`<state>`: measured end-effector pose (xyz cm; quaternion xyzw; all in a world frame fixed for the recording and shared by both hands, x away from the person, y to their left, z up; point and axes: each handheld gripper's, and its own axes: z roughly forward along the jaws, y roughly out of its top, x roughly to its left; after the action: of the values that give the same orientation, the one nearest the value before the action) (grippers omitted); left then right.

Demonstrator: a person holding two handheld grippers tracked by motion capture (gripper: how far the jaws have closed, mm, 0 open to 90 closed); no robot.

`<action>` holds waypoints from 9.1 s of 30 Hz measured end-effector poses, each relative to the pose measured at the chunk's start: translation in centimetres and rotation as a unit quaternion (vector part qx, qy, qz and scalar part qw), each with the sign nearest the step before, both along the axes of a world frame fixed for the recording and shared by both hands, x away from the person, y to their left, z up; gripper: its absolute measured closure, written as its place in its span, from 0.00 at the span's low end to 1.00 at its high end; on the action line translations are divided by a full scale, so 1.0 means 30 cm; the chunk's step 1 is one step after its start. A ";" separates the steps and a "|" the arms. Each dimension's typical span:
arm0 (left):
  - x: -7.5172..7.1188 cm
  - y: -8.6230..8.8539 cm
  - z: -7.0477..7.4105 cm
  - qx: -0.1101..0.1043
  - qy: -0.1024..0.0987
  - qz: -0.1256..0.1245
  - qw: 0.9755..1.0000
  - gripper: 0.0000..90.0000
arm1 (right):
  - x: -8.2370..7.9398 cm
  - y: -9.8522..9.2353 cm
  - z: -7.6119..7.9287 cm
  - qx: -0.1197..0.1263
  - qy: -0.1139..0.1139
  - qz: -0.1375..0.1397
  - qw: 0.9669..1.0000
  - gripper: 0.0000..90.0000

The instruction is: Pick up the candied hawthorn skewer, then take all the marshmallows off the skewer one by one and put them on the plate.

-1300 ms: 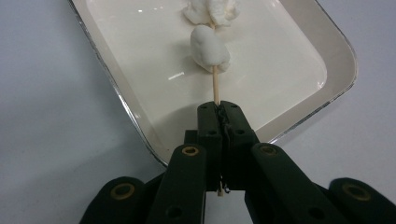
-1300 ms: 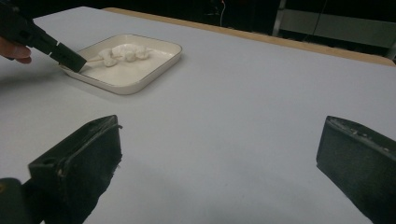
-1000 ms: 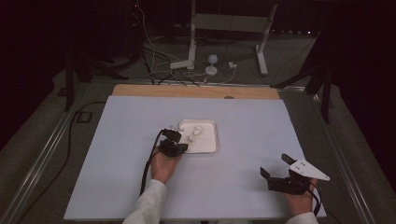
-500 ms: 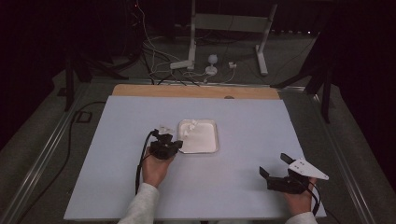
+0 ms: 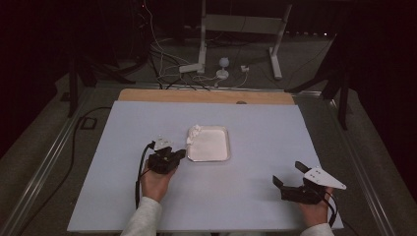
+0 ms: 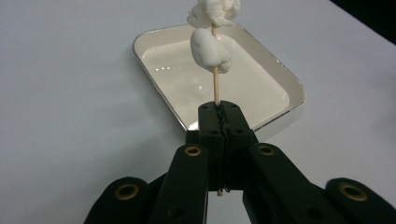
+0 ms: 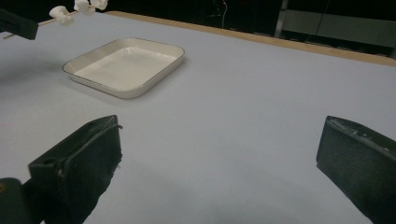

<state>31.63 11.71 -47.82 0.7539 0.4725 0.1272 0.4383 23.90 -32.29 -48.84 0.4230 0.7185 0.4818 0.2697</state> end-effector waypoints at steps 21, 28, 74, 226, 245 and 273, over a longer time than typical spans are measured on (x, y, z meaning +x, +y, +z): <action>-0.062 -0.019 0.012 -0.021 -0.061 -0.047 0.997 1.00 | 0.123 0.152 0.155 0.049 -0.006 0.069 0.996 0.00; -0.073 -0.030 0.018 -0.018 -0.080 -0.056 0.995 1.00 | 0.199 0.217 0.187 0.073 -0.002 0.078 0.994 0.00; -0.111 -0.063 0.038 -0.017 -0.142 -0.093 0.985 1.00 | 0.483 0.548 0.243 0.183 0.200 0.178 0.946 0.80; -0.081 -0.009 -0.004 -0.018 -0.119 -0.069 0.990 1.00 | 0.519 0.544 0.117 0.085 0.190 0.110 0.972 0.83; -0.078 -0.004 -0.004 -0.022 -0.115 -0.063 0.991 1.00 | 0.487 0.566 0.126 0.104 0.197 0.130 0.966 0.23; -0.079 -0.015 0.006 -0.051 -0.110 -0.081 0.989 1.00 | 0.418 0.658 0.135 0.117 0.195 0.223 0.948 0.40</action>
<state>29.26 11.26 -47.63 0.7478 0.3652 0.1493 0.5341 36.44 -12.56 -44.80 0.3661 0.7718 0.5182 -0.0412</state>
